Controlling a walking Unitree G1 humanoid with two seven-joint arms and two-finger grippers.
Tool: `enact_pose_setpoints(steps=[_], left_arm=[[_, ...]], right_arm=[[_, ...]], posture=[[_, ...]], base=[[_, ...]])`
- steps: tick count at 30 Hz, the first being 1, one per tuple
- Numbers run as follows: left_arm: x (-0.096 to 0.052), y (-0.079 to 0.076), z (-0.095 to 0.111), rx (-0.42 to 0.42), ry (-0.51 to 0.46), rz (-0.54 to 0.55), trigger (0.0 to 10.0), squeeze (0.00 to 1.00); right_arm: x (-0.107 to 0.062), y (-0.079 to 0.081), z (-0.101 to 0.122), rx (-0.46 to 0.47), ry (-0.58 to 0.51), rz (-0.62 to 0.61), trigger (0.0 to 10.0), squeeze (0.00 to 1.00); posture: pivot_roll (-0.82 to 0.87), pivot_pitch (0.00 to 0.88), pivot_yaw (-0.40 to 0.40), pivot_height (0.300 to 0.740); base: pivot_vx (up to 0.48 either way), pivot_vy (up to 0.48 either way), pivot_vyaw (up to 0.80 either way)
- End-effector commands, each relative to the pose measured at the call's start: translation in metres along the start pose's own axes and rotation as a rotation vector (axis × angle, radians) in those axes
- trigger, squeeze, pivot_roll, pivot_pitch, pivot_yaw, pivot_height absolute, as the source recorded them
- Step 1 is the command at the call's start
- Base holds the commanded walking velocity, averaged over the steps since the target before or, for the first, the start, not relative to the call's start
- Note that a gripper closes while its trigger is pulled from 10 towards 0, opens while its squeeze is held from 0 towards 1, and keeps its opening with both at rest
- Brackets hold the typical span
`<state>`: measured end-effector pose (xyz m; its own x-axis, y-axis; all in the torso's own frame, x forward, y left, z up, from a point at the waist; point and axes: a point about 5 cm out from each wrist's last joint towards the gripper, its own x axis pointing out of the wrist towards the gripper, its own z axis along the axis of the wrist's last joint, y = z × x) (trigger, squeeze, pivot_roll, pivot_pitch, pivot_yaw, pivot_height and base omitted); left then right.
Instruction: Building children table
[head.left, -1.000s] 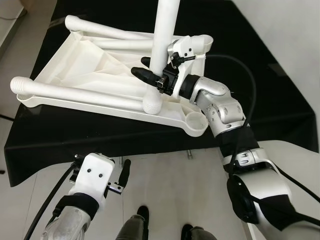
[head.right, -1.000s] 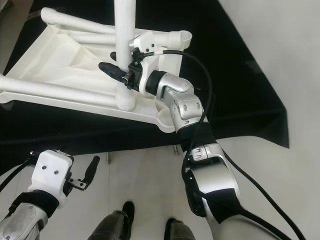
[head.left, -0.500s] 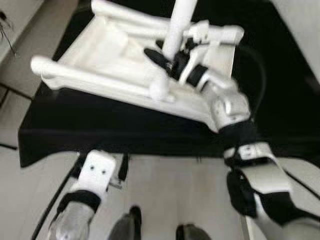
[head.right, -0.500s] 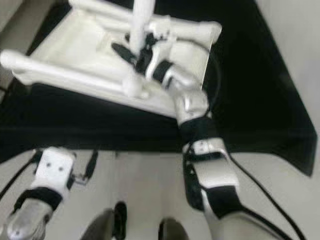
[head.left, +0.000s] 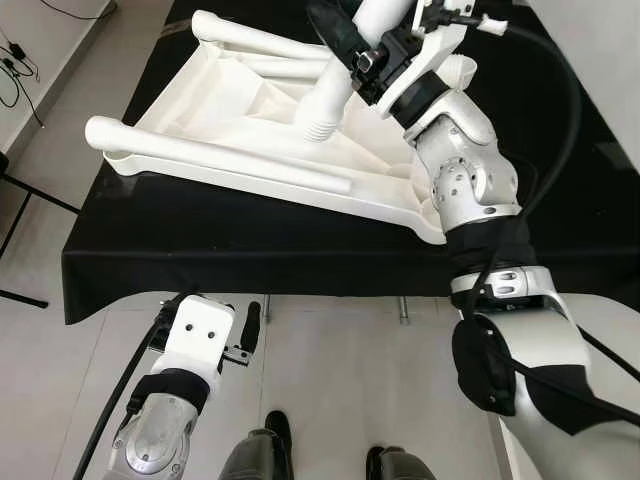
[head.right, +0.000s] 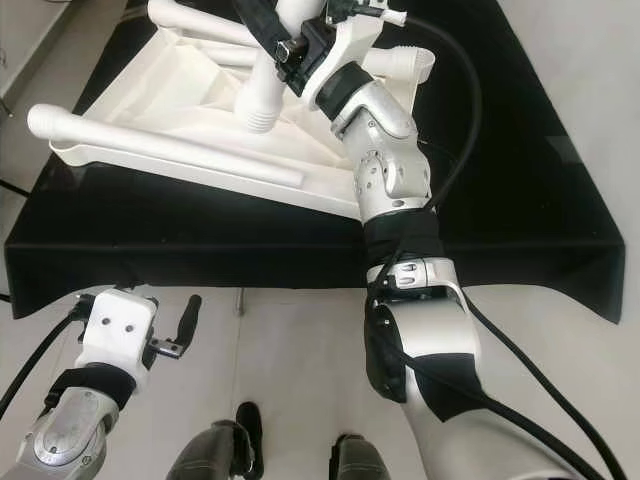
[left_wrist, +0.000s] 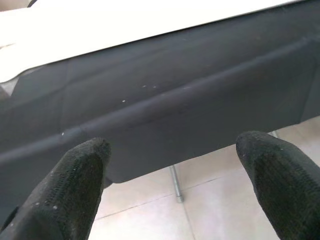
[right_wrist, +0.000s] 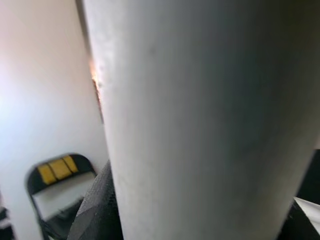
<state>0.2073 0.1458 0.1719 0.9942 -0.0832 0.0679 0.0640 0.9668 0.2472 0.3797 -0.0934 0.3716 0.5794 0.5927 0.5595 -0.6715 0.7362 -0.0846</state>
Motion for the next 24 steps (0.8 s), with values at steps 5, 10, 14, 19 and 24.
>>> enact_pose_setpoints(steps=[5,10,14,19,24], left_arm=[[-0.002,0.002,-0.001,-0.069,0.001,0.012,10.0,0.00],[-0.002,-0.002,-0.006,-0.060,0.007,-0.014,10.0,0.00],[-0.001,-0.001,-0.004,-0.108,-0.006,-0.014,10.0,0.00],[-0.001,0.001,-0.003,-0.144,-0.022,-0.010,10.0,0.00],[-0.004,0.003,-0.003,-0.173,-0.008,0.007,10.0,0.00]], right_arm=[[0.000,-0.010,-0.001,-0.086,0.062,-0.047,10.0,0.00],[-0.004,-0.017,-0.002,-0.114,0.097,-0.065,10.0,0.00],[-0.006,-0.018,-0.005,-0.111,0.102,-0.074,10.0,0.00],[-0.007,-0.015,-0.012,-0.095,0.117,-0.073,10.0,0.00],[-0.008,-0.016,-0.016,-0.099,0.148,-0.060,10.0,0.00]], posture=[[-0.08,0.257,-0.001,0.740],[-0.09,0.261,0.003,0.740],[-0.08,0.268,0.002,0.740],[-0.07,0.272,0.009,0.740],[-0.06,0.276,0.007,0.740]], base=[[0.000,0.000,0.00],[0.000,0.000,0.00],[0.000,0.000,0.00],[0.000,-0.243,0.00],[0.000,-0.300,0.00]])
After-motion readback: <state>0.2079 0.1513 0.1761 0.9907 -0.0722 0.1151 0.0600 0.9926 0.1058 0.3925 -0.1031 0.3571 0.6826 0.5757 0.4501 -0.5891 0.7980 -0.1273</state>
